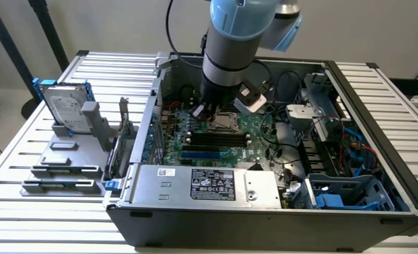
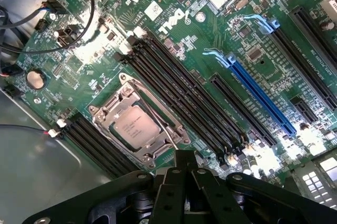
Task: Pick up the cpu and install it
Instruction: 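Install the first cpu locking lever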
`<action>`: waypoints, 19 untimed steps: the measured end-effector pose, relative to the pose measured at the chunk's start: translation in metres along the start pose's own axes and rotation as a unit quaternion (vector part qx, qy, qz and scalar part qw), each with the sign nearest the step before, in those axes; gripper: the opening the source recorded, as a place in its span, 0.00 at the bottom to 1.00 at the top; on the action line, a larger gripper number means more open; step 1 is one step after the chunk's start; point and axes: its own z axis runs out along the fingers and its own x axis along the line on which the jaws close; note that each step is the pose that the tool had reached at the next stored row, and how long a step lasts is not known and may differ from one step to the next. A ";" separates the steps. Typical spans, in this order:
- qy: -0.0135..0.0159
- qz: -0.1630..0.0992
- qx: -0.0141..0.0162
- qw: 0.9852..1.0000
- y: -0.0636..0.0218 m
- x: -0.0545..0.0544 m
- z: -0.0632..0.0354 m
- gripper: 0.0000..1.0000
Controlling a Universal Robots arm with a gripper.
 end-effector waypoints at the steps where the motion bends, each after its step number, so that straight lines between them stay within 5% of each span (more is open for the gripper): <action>1: 0.000 0.000 0.000 1.000 -0.0004 -0.001 0.0004 0.11; 5: 0.001 -0.001 -0.004 1.000 -0.0007 -0.001 0.0013 0.11; 16: 0.003 -0.002 -0.007 1.000 -0.0004 -0.002 0.0013 0.11; 19: 0.004 -0.003 -0.010 1.000 0.0000 -0.002 0.0027 0.11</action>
